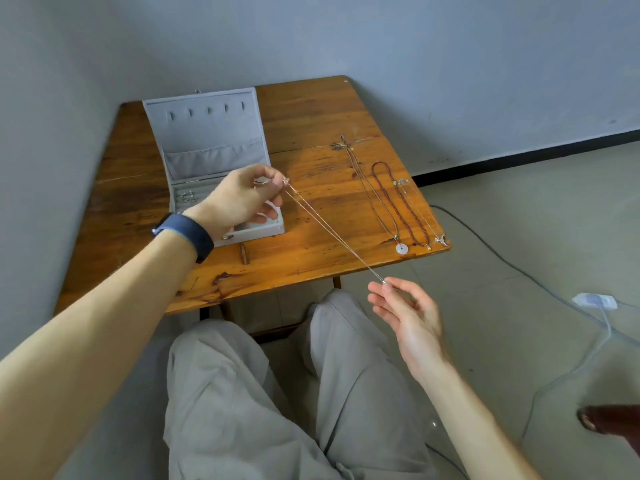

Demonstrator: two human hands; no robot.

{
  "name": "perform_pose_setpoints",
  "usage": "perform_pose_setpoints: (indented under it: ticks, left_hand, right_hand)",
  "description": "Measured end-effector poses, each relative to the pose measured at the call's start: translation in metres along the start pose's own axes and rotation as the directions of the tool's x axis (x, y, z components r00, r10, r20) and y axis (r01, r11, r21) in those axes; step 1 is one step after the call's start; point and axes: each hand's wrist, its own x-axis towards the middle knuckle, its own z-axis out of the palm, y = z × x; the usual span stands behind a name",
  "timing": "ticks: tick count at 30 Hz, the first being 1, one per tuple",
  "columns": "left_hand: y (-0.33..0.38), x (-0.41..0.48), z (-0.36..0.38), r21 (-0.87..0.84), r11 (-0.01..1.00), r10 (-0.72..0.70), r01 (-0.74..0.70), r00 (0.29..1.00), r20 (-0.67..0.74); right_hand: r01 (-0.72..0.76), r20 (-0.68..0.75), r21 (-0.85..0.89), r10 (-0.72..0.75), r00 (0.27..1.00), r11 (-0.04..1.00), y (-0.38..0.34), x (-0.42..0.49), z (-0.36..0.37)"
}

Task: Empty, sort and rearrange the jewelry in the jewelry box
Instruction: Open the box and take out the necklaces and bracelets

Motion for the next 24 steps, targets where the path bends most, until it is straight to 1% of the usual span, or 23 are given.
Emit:
perform_pose_setpoints:
  ticks: [1, 2, 3, 5, 8, 10, 12, 14, 15, 18, 19, 20, 22, 24]
  left_hand:
    - [0.002, 0.001, 0.000, -0.230, 0.971, -0.038, 0.061, 0.994, 0.103]
    - [0.002, 0.003, -0.001, -0.367, 0.924, -0.037, 0.102, 0.983, 0.180]
    - [0.001, 0.005, 0.000, -0.433, 0.894, -0.016, 0.117, 0.973, 0.230]
    - [-0.002, 0.008, 0.004, -0.451, 0.886, 0.029, 0.107, 0.959, 0.284]
    - [-0.006, 0.011, 0.009, -0.468, 0.878, 0.060, 0.096, 0.950, 0.307]
    - [-0.008, 0.012, 0.012, -0.499, 0.862, 0.077, 0.090, 0.950, 0.304]
    - [-0.009, 0.014, 0.015, -0.477, 0.877, 0.089, 0.059, 0.956, 0.280]
    - [-0.010, 0.013, 0.018, -0.495, 0.866, 0.076, 0.076, 0.957, 0.279]
    - [-0.009, 0.012, 0.020, -0.540, 0.834, 0.057, 0.116, 0.955, 0.293]
    - [-0.006, 0.010, 0.023, -0.667, 0.696, -0.011, 0.265, 0.933, 0.359]
    - [-0.004, 0.009, 0.023, -0.684, 0.666, -0.030, 0.298, 0.927, 0.374]
    - [-0.002, 0.010, 0.023, -0.685, 0.657, -0.045, 0.316, 0.923, 0.383]
    - [0.001, 0.012, 0.021, -0.642, 0.697, -0.069, 0.319, 0.921, 0.382]
    - [0.004, 0.018, 0.017, -0.508, 0.817, -0.093, 0.273, 0.932, 0.351]
  right_hand:
    - [-0.004, -0.010, 0.006, 0.004, 1.000, 1.000, 0.000, 0.001, -0.003]
    - [-0.005, -0.017, 0.012, 0.005, 1.000, 1.000, 0.000, 0.002, -0.007]
    - [-0.004, -0.022, 0.023, 0.005, 1.000, 1.000, 0.001, 0.003, -0.009]
    - [-0.007, -0.039, 0.061, 0.009, 0.999, 0.998, 0.001, 0.006, -0.012]
    - [-0.011, -0.057, 0.104, 0.017, 0.998, 0.995, 0.003, 0.009, -0.016]
    - [-0.014, -0.056, 0.099, 0.019, 0.998, 0.995, 0.005, 0.009, -0.017]
    - [-0.016, -0.063, 0.102, 0.022, 0.998, 0.995, 0.007, 0.010, -0.016]
    - [-0.020, -0.071, 0.106, 0.027, 0.997, 0.994, 0.007, 0.011, -0.017]
    - [-0.021, -0.072, 0.098, 0.028, 0.997, 0.995, 0.008, 0.012, -0.016]
    - [-0.028, -0.072, 0.089, 0.034, 0.997, 0.996, 0.008, 0.013, -0.016]
    - [-0.029, -0.075, 0.095, 0.036, 0.997, 0.995, 0.008, 0.014, -0.015]
    - [-0.029, -0.081, 0.104, 0.037, 0.996, 0.994, 0.008, 0.014, -0.014]
    - [-0.027, -0.099, 0.126, 0.040, 0.994, 0.992, 0.008, 0.014, -0.015]
    - [-0.022, -0.113, 0.131, 0.037, 0.993, 0.991, 0.010, 0.014, -0.017]
